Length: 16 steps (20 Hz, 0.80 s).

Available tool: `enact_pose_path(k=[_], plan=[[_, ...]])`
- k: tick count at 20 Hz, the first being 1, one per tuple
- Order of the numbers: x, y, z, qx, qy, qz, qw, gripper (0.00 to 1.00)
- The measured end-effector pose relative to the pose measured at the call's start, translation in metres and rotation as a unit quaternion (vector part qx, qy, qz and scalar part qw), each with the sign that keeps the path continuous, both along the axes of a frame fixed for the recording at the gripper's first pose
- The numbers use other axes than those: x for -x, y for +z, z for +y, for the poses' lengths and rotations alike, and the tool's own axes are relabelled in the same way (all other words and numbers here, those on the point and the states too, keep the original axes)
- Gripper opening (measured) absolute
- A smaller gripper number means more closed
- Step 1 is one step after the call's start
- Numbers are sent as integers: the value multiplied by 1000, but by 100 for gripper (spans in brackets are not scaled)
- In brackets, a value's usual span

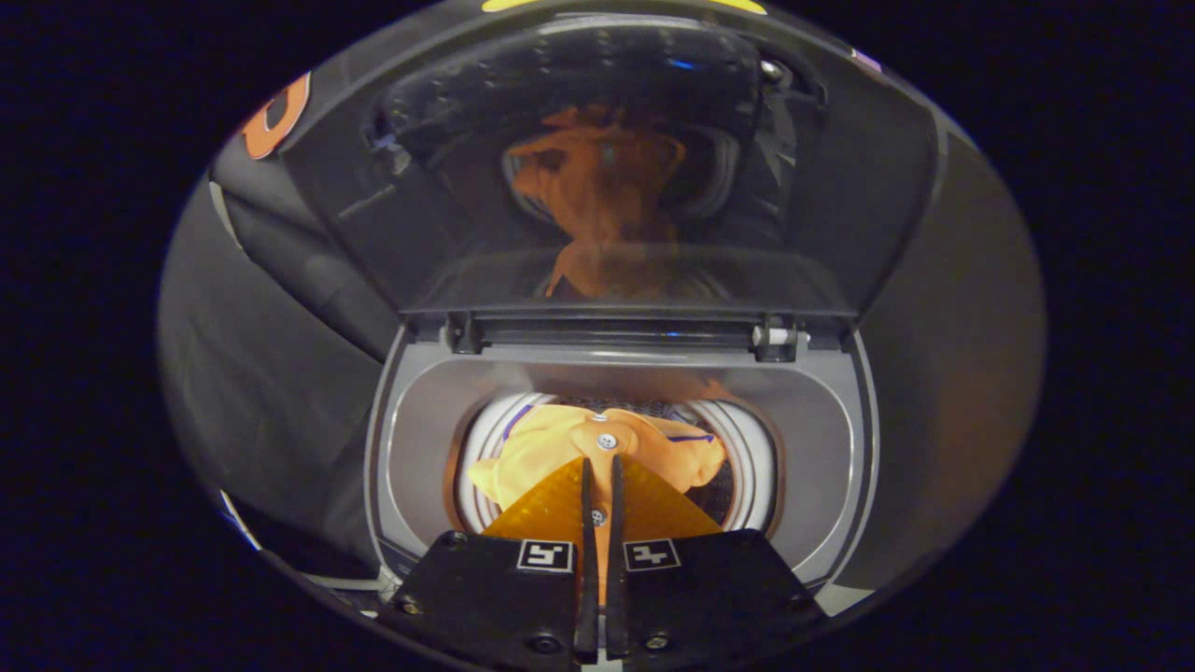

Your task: Put the clothes into the washing machine and then close the washing machine lid.

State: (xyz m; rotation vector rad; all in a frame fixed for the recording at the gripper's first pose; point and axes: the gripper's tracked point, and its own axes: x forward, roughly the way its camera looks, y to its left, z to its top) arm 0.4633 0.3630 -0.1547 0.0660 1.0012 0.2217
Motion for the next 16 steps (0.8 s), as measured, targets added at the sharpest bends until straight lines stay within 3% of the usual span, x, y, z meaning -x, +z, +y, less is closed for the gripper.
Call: enact_pose_path(k=[7, 12, 13, 16], plan=[[0, -19, -5, 13, -27, 18, 999, 7], [0, -24, -4, 15, -25, 23, 999, 7], [4, -25, -2, 9, -19, 27, 999, 12], [-3, -20, -7, 25, -28, 1, 999, 64]])
